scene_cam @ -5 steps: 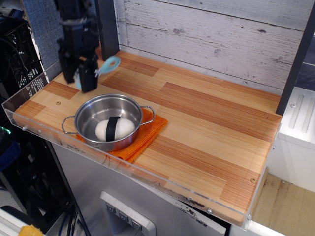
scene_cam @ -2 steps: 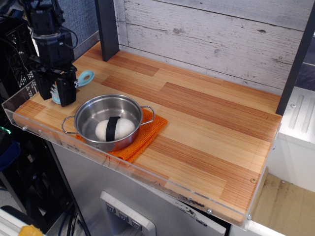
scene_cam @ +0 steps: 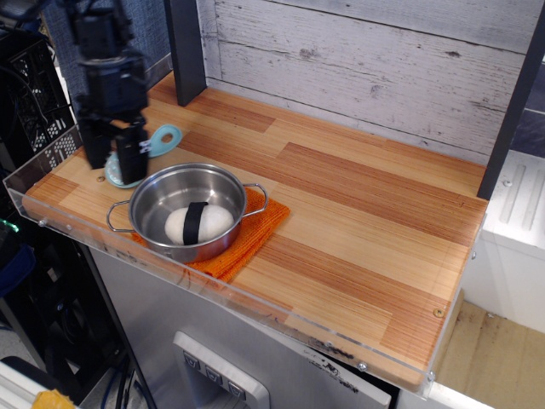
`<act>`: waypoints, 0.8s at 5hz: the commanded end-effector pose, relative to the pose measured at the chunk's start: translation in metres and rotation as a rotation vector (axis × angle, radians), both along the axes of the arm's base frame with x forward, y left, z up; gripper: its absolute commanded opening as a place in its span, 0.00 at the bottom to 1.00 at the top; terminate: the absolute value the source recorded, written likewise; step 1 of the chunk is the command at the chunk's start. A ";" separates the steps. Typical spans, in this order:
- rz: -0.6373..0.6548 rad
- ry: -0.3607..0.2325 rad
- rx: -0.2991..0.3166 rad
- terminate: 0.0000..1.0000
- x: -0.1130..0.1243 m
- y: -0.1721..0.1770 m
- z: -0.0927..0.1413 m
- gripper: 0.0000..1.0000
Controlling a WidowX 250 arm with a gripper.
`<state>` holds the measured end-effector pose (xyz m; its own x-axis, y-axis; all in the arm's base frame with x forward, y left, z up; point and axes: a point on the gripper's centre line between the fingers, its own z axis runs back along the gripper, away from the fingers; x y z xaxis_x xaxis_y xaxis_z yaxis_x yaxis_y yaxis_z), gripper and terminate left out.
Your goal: Move the spoon to the left side of the pot in the table.
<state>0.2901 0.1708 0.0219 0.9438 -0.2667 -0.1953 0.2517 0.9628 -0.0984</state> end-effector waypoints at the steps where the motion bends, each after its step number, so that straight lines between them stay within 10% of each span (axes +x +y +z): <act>1: -0.073 -0.129 0.103 0.00 0.000 -0.011 0.072 1.00; 4: 0.215 -0.246 0.065 0.00 0.003 -0.065 0.125 1.00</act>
